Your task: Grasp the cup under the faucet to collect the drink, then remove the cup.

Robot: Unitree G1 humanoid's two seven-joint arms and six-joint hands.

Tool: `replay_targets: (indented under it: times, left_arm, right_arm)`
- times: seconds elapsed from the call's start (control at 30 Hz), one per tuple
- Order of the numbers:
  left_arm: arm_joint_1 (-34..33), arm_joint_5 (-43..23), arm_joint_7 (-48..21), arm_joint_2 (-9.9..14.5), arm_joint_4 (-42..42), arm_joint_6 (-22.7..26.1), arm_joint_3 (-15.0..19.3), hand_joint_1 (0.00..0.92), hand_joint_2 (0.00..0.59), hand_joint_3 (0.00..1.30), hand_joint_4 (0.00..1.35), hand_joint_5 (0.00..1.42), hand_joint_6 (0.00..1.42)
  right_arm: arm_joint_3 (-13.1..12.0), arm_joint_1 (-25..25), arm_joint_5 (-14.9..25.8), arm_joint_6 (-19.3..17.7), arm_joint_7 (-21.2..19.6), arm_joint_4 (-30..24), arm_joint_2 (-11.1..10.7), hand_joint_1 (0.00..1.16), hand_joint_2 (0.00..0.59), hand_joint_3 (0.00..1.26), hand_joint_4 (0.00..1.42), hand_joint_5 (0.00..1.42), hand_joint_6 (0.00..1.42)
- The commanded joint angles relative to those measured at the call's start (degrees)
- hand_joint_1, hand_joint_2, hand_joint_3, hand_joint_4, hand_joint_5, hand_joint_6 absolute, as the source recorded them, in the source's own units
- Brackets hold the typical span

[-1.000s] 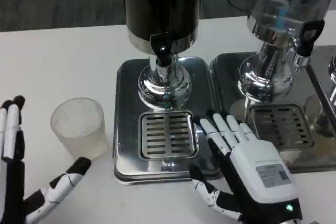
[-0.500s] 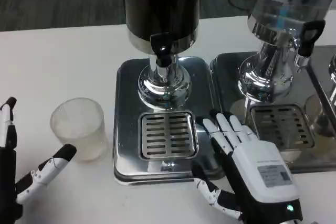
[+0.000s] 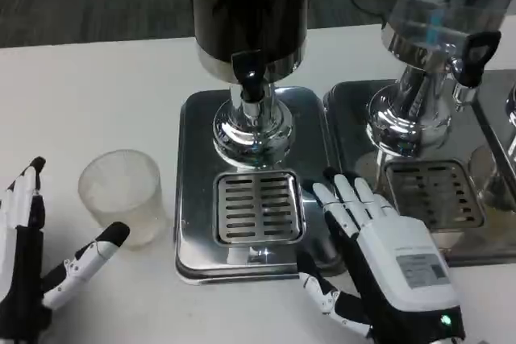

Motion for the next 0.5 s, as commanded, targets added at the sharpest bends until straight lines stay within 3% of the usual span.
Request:
replay_targets:
  times: [0.03,0.17,0.5]
  left_arm:
    - [-2.8,-0.1,0.8,0.1,3.4,-1.4,-1.5,0.06,0.0,0.0,0.0,0.06,0.08]
    - [-5.0,0.1,0.8,0.2,5.9,-1.5,-2.9,0.093,0.0,0.0,0.0,0.11,0.16]
    - [-9.1,1.0,1.6,1.0,10.3,-0.9,-5.4,0.139,0.005,0.0,0.0,0.17,0.17]
  right_arm:
    - [0.1,0.3,0.1,0.3,-0.7,-0.2,0.1,0.46,0.442,0.1,0.0,0.0,0.09]
    - [0.1,0.7,0.0,0.5,-0.6,-0.4,0.1,0.46,0.442,0.1,0.0,0.0,0.1]
    - [0.4,1.0,-0.3,0.5,-0.5,-0.6,0.0,0.46,0.442,0.11,0.0,0.0,0.1]
